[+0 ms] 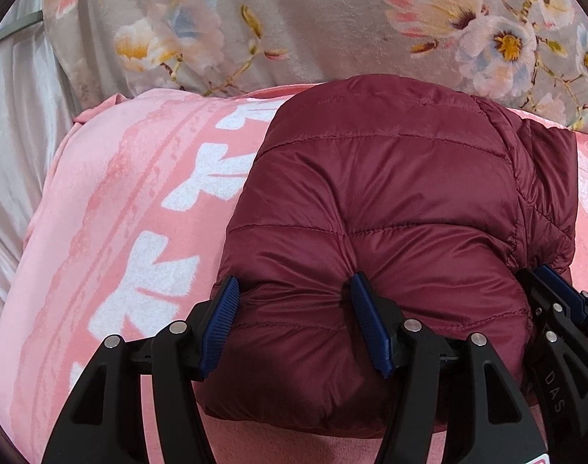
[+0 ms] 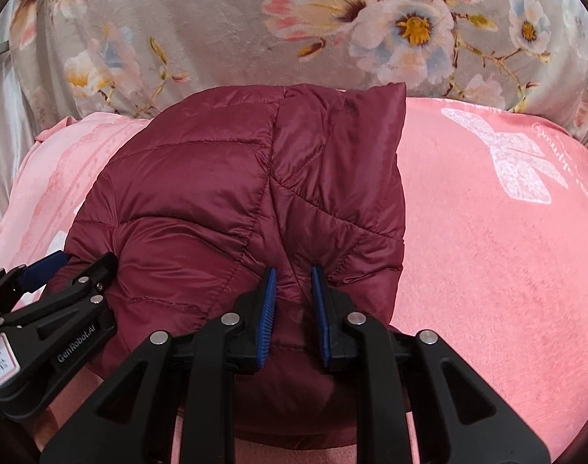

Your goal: Fold large clothes

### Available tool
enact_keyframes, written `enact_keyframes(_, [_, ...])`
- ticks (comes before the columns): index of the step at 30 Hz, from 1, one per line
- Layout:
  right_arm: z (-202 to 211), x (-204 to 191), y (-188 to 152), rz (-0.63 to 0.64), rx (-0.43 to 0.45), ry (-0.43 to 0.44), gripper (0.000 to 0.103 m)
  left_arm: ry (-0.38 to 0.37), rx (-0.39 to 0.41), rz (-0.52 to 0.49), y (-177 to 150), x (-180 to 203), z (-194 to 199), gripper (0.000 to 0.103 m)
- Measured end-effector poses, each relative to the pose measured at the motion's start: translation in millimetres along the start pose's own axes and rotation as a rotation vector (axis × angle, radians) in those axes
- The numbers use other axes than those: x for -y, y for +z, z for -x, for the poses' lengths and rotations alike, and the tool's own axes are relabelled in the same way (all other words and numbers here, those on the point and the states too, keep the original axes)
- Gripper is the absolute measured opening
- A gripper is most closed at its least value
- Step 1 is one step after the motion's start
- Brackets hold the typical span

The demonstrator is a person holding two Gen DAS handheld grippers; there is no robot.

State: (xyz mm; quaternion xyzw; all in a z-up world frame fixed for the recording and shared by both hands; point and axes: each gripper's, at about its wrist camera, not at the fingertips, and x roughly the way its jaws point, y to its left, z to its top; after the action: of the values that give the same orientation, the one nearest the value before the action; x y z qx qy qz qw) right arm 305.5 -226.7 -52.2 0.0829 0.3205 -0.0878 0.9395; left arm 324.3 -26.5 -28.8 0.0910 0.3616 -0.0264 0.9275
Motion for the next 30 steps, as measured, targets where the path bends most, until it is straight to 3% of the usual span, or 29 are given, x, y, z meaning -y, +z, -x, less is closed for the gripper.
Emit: enact_keyframes(30, [-1.3,4.9,2.2,-0.018,-0.011,0.027,0.018,0.048,0.058,-0.011,-8.2,9.0,1.5,0.059])
